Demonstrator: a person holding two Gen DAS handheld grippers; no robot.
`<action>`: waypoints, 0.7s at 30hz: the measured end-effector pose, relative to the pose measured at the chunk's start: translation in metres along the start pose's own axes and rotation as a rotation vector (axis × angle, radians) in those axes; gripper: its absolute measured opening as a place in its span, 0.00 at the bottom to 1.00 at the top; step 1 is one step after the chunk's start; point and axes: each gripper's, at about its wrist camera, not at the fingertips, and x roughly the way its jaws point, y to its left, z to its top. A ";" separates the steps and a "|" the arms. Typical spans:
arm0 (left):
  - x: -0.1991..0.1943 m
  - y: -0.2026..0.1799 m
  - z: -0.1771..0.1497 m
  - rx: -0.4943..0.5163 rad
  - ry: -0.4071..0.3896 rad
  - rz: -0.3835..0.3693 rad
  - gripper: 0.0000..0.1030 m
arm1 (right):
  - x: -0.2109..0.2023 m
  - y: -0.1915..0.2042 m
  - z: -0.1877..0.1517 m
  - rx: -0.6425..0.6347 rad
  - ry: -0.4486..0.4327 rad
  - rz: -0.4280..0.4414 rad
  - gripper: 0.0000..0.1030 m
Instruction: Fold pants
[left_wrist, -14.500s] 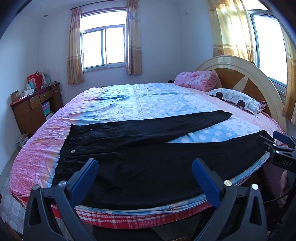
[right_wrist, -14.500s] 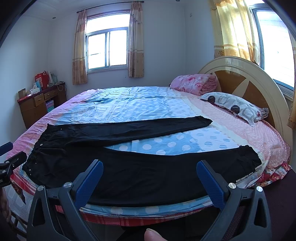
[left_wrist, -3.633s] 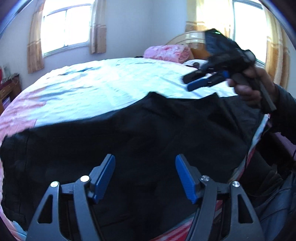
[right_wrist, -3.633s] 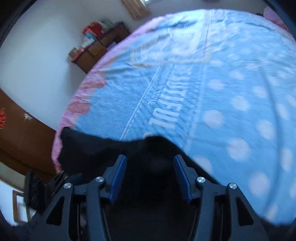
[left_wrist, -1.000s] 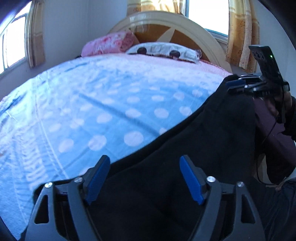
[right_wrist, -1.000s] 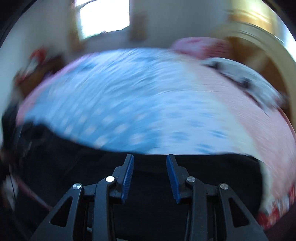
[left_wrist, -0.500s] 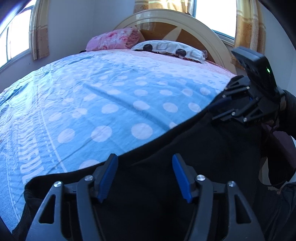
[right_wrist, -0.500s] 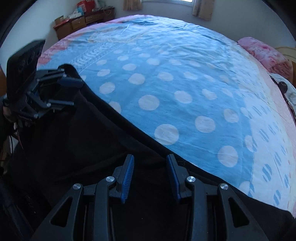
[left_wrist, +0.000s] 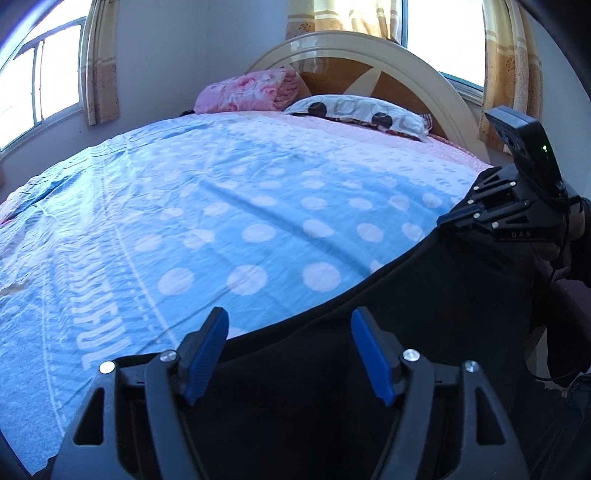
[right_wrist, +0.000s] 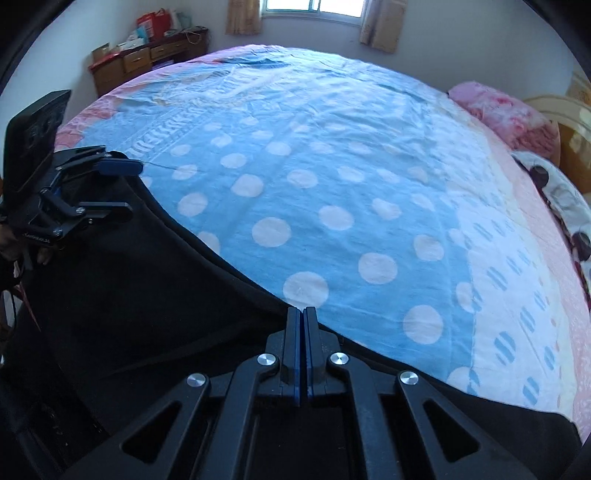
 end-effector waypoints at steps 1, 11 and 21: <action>-0.001 0.003 0.000 -0.006 -0.002 0.006 0.70 | 0.001 -0.001 0.000 0.007 0.004 -0.005 0.01; -0.015 0.014 -0.001 -0.091 -0.037 0.011 0.70 | 0.016 -0.030 -0.003 0.127 0.046 -0.070 0.00; -0.021 -0.049 -0.022 -0.040 -0.028 -0.059 0.81 | -0.039 -0.011 -0.045 0.300 -0.034 0.072 0.69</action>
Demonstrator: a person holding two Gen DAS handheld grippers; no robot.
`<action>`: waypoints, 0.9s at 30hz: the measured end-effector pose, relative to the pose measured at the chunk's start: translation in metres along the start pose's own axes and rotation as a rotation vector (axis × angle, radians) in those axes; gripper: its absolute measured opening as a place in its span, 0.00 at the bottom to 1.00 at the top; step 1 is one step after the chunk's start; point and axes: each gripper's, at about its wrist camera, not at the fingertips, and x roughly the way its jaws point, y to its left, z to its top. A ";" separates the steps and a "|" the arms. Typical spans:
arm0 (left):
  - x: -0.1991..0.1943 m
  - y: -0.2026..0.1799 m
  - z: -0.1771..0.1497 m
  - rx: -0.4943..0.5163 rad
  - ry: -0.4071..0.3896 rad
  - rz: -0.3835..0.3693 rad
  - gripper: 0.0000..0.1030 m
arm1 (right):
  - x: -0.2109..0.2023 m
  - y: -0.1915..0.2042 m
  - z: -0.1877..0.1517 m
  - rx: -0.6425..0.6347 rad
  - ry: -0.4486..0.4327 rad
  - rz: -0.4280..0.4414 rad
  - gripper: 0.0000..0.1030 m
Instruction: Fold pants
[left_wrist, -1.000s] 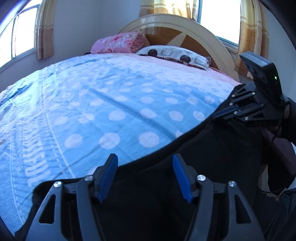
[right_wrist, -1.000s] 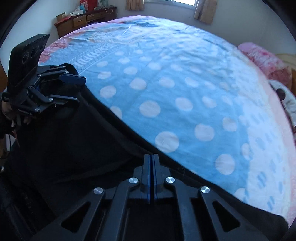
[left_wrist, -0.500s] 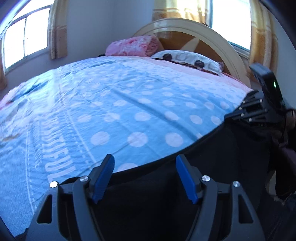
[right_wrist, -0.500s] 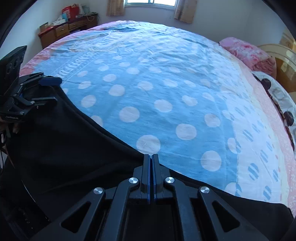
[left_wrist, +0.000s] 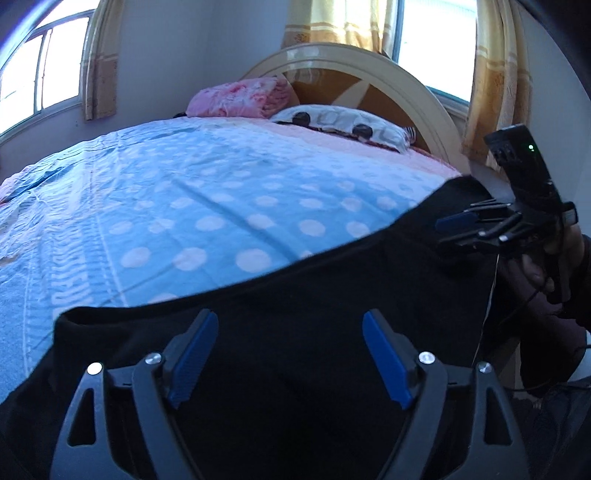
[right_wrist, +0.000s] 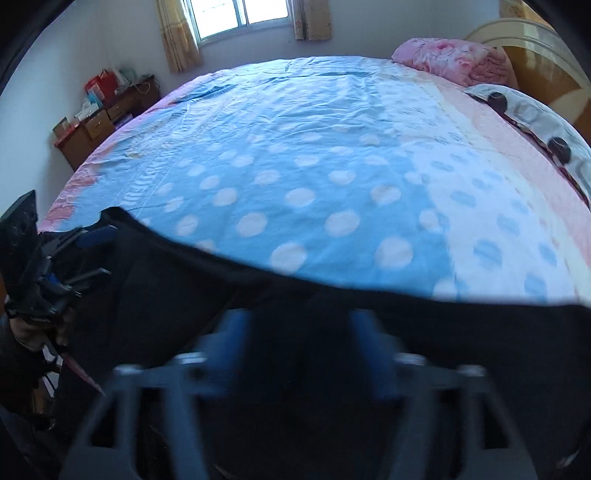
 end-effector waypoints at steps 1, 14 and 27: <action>0.004 0.000 -0.002 -0.003 0.014 0.009 0.81 | 0.005 0.004 -0.008 0.008 0.023 -0.010 0.69; 0.009 0.010 -0.011 -0.078 0.052 0.050 0.81 | -0.086 -0.101 -0.014 0.249 -0.225 -0.104 0.69; 0.023 -0.002 -0.007 -0.019 0.046 0.097 0.89 | -0.072 -0.238 -0.021 0.381 -0.095 -0.291 0.33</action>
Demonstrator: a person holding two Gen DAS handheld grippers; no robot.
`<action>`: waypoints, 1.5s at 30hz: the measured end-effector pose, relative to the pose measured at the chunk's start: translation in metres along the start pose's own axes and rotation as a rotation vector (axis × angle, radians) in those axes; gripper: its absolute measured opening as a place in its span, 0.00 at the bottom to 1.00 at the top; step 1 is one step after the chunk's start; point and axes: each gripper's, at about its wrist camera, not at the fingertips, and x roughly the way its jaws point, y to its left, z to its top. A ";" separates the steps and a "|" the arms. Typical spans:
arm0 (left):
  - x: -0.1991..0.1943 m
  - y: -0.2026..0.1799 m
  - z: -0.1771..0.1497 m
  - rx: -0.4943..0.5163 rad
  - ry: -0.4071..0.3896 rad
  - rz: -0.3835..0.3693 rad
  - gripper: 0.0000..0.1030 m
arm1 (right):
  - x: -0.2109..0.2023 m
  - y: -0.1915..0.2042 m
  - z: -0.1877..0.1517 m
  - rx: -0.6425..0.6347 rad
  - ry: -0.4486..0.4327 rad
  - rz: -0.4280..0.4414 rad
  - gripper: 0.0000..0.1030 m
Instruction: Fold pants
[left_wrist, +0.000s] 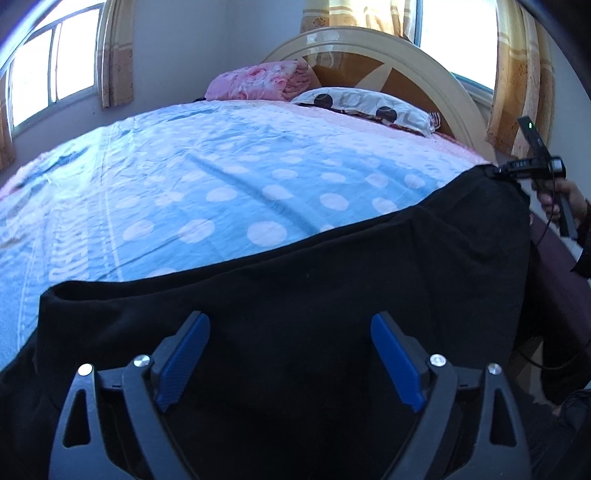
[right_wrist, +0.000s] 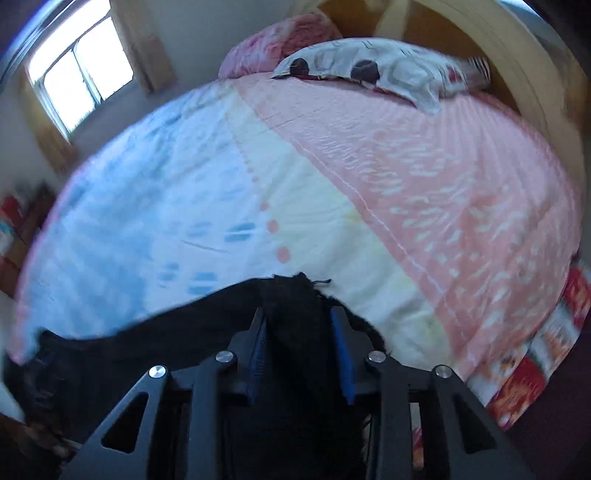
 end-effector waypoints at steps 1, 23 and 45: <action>0.000 -0.002 -0.001 0.008 0.001 0.007 0.89 | -0.001 0.000 0.001 0.002 -0.011 -0.011 0.33; -0.008 -0.022 0.006 -0.012 -0.027 -0.020 0.91 | -0.039 -0.049 -0.033 0.225 -0.090 0.068 0.50; 0.016 -0.043 0.018 -0.016 0.020 -0.032 0.91 | -0.088 -0.027 -0.049 0.244 -0.160 0.169 0.10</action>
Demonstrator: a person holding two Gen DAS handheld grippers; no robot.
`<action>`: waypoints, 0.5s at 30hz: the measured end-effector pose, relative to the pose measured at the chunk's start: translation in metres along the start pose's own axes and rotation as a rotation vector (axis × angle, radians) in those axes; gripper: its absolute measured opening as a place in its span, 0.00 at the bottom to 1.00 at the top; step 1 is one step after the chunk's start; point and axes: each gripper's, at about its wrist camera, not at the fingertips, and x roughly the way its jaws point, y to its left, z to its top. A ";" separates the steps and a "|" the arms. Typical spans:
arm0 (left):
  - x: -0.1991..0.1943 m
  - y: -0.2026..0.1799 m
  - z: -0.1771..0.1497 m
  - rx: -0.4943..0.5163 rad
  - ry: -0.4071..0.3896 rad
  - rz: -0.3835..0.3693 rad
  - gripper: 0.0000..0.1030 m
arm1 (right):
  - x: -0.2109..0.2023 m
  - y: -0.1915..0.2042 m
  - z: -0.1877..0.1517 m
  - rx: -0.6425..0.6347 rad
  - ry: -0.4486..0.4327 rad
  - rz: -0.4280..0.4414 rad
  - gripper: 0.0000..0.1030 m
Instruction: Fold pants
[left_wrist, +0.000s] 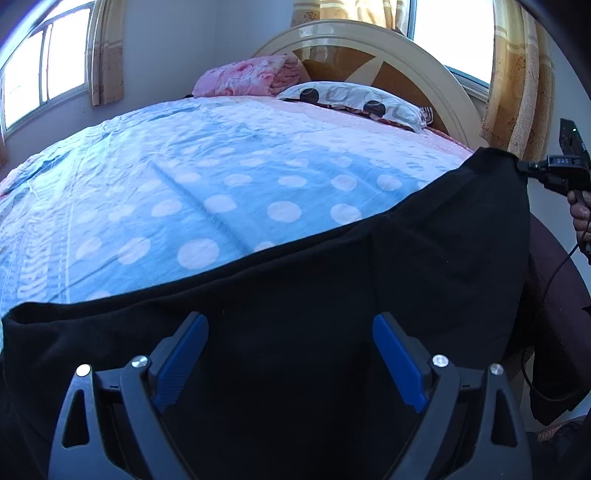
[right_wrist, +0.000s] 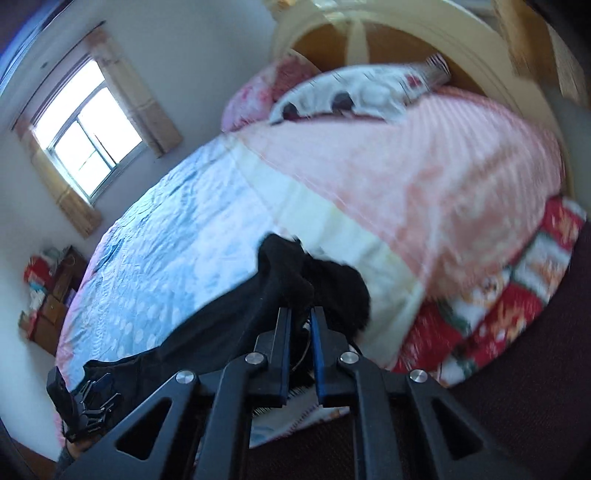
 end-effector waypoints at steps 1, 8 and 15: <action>0.000 0.000 0.000 0.001 -0.002 0.001 0.91 | -0.002 0.004 0.002 -0.023 -0.025 0.000 0.10; -0.001 0.001 -0.003 0.002 -0.005 0.000 0.91 | 0.028 -0.042 -0.020 0.084 0.094 -0.096 0.12; -0.010 -0.003 0.002 -0.019 -0.040 -0.011 0.91 | 0.012 -0.057 -0.029 0.179 0.083 -0.020 0.53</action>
